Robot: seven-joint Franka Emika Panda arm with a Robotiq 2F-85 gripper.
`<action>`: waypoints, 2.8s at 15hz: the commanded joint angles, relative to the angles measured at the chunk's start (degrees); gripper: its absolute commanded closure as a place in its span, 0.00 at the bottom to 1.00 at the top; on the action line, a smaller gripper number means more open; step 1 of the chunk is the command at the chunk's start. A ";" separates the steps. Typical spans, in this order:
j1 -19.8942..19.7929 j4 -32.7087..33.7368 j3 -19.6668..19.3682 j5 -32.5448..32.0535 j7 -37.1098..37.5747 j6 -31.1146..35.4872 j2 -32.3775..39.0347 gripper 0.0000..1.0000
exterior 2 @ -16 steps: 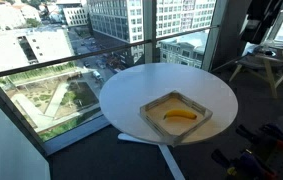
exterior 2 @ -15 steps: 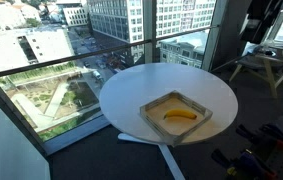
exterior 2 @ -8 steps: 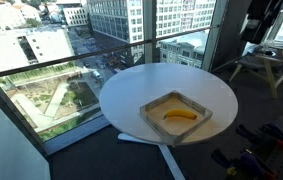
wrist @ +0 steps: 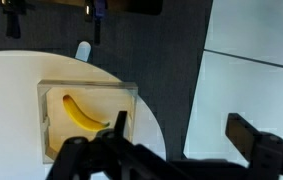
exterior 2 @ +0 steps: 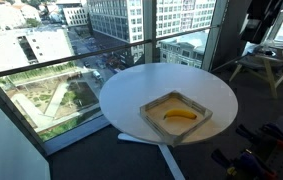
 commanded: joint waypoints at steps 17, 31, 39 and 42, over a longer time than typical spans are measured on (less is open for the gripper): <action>-1.19 0.19 0.84 0.57 -0.60 -0.38 -0.01 0.00; -3.23 1.33 3.88 -12.65 -2.60 5.57 -0.31 0.00; -2.74 1.56 3.27 -17.03 -2.79 13.03 0.54 0.00; -2.56 1.44 2.59 -16.16 -3.00 13.56 1.11 0.00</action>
